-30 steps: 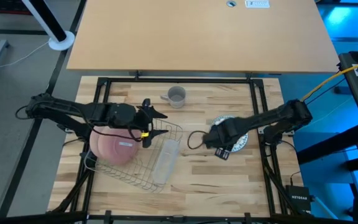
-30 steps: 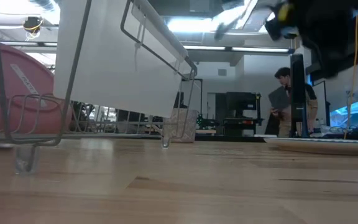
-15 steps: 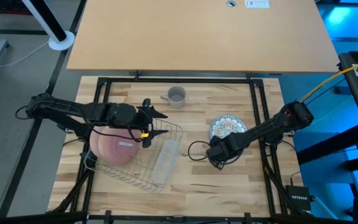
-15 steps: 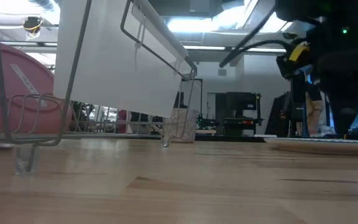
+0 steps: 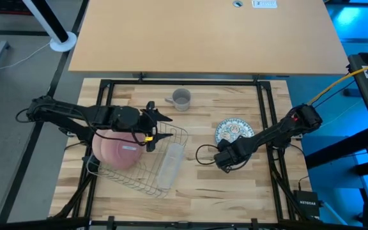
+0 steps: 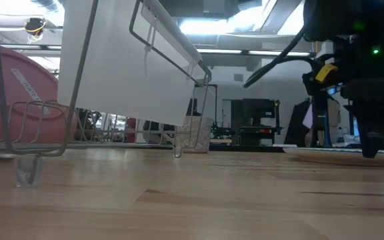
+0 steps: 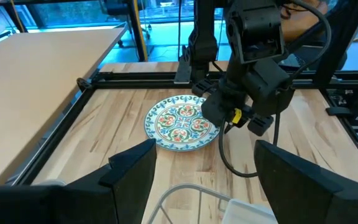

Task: Sort dishes
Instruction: Put the white-blue plate in the dish rack

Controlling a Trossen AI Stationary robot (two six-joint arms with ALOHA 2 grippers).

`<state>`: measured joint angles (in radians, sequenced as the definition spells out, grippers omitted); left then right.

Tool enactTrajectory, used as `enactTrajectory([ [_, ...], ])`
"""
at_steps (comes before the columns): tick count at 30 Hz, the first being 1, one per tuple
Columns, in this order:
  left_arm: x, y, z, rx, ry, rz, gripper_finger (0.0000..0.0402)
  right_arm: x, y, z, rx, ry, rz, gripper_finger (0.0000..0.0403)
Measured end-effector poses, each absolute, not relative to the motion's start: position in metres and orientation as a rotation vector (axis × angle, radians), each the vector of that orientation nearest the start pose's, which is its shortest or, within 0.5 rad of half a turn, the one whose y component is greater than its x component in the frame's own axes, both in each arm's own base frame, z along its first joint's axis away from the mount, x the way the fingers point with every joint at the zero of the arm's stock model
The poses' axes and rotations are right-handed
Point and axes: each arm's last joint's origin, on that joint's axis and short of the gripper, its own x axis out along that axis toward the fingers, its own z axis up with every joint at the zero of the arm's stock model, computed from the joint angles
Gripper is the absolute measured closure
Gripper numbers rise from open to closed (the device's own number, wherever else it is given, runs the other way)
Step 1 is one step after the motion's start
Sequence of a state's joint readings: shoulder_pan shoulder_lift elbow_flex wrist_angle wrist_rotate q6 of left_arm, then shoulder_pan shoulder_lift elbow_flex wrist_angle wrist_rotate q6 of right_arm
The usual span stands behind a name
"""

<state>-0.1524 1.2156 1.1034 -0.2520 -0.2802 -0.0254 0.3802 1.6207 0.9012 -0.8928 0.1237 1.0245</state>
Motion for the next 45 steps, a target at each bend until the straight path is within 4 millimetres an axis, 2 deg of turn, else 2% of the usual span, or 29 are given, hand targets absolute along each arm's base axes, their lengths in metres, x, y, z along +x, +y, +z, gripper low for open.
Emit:
enactTrajectory([
  [15, 0.266, -0.033, 0.349, 0.053, 0.354, 0.131, 0.0141, 0.238, 0.088, 0.153, 0.338, 1.39, -0.639, 0.0278],
  [19, 0.266, -0.033, 0.349, 0.053, 0.355, 0.131, 0.0141, 0.242, 0.092, 0.145, 0.33, 1.388, -0.634, 0.0279],
  [27, 0.266, -0.033, 0.349, 0.054, 0.356, 0.131, 0.0141, 0.239, 0.103, 0.129, 0.187, 1.377, -0.701, 0.0279],
  [33, 0.266, -0.033, 0.349, 0.053, 0.355, 0.131, 0.0141, 0.235, 0.103, 0.128, 0.131, 1.366, -0.727, 0.0279],
  [45, 0.266, -0.033, 0.349, 0.053, 0.355, 0.131, 0.0141, 0.235, 0.103, 0.127, 0.138, 1.373, -0.723, 0.0279],
])
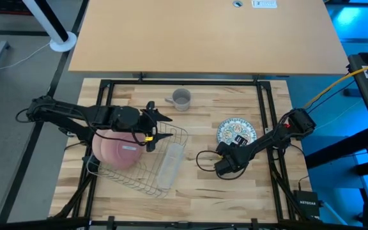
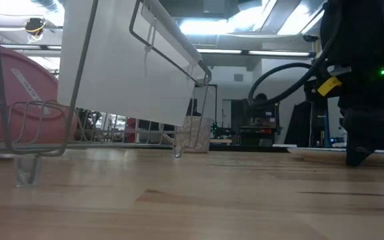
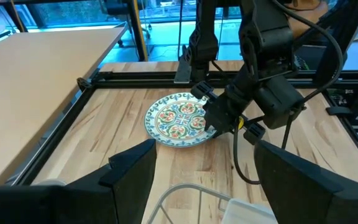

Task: Sort dishes
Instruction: Put the white-blue plate in the dish rack

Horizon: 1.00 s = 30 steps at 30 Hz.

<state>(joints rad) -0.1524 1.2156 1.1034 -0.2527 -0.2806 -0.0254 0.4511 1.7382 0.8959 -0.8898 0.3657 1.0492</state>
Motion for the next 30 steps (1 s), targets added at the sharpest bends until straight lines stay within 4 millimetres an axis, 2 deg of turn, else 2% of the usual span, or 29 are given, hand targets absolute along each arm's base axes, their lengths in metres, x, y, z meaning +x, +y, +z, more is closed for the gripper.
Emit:
enactTrajectory([
  [4, 0.2657, -0.0327, 0.3491, 0.053, 0.355, 0.131, 0.0141, 0.2355, 0.1027, 0.1275, 0.141, 1.375, -0.721, 0.0292],
  [13, 0.2658, -0.0327, 0.3491, 0.053, 0.355, 0.131, 0.0141, 0.2343, 0.1012, 0.1284, 0.09, 1.361, -0.735, 0.0387],
  [30, 0.2658, -0.0327, 0.3492, 0.053, 0.354, 0.131, 0.0141, 0.2384, 0.1031, 0.1301, 0.095, 1.352, -0.707, 0.0397],
])
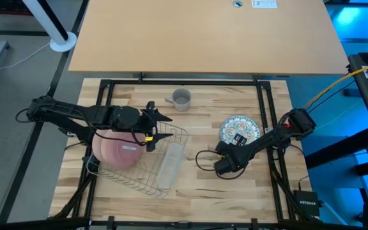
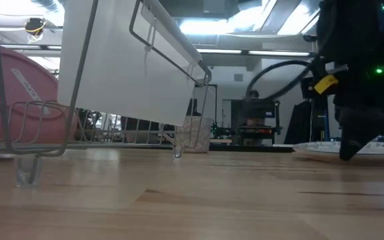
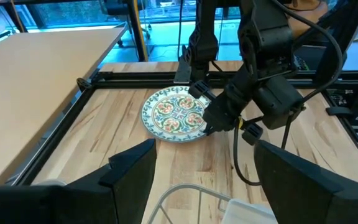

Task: Sort dishes
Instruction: Put the white-blue plate in the dish rack

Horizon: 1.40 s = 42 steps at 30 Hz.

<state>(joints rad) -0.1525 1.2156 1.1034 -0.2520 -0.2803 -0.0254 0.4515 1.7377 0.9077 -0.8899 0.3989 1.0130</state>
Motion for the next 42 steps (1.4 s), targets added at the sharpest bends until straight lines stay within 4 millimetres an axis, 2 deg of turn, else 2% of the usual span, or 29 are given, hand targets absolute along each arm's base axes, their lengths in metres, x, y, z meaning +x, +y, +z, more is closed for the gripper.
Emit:
enactTrajectory([
  [10, 0.266, -0.033, 0.349, 0.053, 0.354, 0.131, 0.0141, 0.258, 0.114, 0.147, 0.144, 1.314, -0.609, 0.0402],
  [17, 0.266, -0.033, 0.349, 0.053, 0.354, 0.131, 0.0141, 0.269, 0.122, 0.148, 0.193, 1.273, -0.474, 0.0403],
  [28, 0.266, -0.033, 0.349, 0.053, 0.355, 0.131, 0.0141, 0.268, 0.144, 0.15, 0.166, 1.222, -0.335, 0.0401],
  [33, 0.266, -0.033, 0.349, 0.053, 0.355, 0.131, 0.0141, 0.268, 0.144, 0.15, 0.219, 1.246, -0.324, 0.0379],
  [42, 0.266, -0.033, 0.349, 0.053, 0.355, 0.131, 0.0141, 0.276, 0.154, 0.153, 0.37, 1.241, -0.162, 0.0313],
])
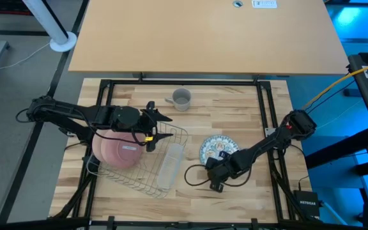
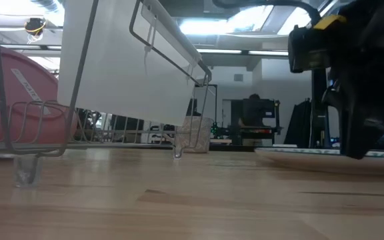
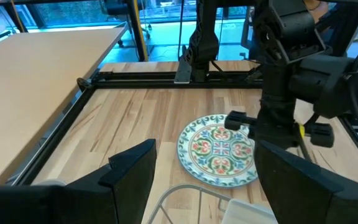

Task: Sort dishes
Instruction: Put the white-blue plate in the dish rack

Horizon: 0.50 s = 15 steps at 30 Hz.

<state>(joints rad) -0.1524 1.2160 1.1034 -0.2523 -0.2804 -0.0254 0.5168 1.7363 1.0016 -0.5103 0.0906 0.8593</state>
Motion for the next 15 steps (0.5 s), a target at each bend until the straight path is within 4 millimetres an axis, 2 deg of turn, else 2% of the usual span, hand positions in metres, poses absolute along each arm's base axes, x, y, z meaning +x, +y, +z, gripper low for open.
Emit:
enactTrajectory([
  [5, 0.2659, -0.0327, 0.3491, 0.053, 0.355, 0.131, 0.0141, 0.2793, 0.1584, 0.1541, 0.434, 1.251, -0.079, 0.0294],
  [15, 0.2659, -0.0327, 0.3491, 0.053, 0.355, 0.131, 0.0141, 0.283, 0.1624, 0.1561, 0.482, 1.235, -0.01, 0.0292],
])
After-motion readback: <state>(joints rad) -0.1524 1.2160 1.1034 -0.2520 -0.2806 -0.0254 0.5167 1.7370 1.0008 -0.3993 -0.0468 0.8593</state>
